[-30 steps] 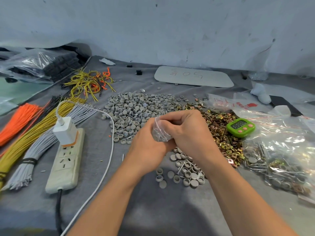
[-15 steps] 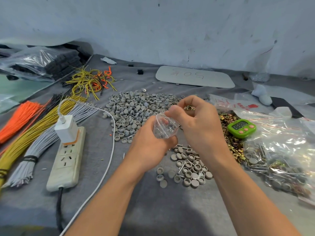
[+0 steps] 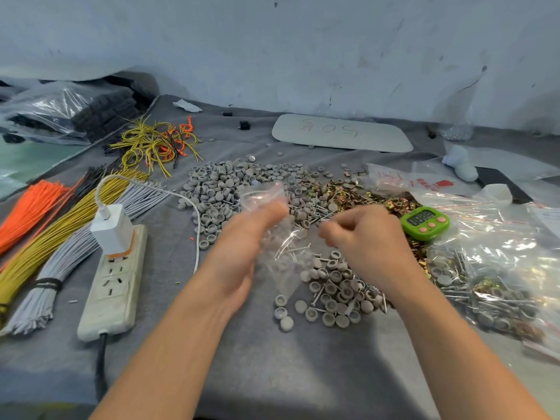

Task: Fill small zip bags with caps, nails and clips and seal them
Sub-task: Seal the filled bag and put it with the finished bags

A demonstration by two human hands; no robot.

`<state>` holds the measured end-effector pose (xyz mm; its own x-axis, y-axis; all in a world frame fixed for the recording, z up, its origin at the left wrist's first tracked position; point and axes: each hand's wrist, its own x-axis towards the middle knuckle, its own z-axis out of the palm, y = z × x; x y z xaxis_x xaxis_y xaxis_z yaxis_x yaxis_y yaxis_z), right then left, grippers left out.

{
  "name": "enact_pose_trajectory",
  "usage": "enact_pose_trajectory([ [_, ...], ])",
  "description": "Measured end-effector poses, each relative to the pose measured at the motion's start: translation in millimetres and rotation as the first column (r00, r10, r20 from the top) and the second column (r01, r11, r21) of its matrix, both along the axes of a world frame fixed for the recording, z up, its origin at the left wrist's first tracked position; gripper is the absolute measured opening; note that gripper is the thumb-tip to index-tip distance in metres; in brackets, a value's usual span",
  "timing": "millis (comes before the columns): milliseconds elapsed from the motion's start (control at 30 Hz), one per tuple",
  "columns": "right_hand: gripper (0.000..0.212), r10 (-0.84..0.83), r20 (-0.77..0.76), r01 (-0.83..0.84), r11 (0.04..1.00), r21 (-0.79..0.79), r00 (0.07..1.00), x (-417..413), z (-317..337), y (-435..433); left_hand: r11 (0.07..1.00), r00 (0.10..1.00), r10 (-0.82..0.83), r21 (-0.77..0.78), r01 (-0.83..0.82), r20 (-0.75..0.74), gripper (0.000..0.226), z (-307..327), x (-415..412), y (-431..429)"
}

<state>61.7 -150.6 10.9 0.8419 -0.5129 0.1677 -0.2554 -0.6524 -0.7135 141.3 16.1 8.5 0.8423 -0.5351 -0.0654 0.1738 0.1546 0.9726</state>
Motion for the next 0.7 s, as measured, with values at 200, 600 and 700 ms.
enact_pose_trajectory([
  [200, 0.027, 0.138, -0.478, -0.264, 0.942, -0.209, 0.867, -12, -6, -2, 0.992, 0.987, 0.012, -0.126, -0.033, -0.161, 0.035, 6, 4, 5],
  [600, 0.015, 0.092, -0.272, -0.144, 0.973, -0.178, 0.958, -12, -19, -9, 0.984, 0.985, 0.166, -0.064, -0.169, -0.047, 0.021, 4, 21, 21],
  [700, 0.02, 0.043, -0.089, -0.052, 0.994, -0.095, 0.995, -14, -15, -8, 0.978, 0.978, 0.163, 0.108, -0.177, 0.131, 0.022, 0, 17, 15],
])
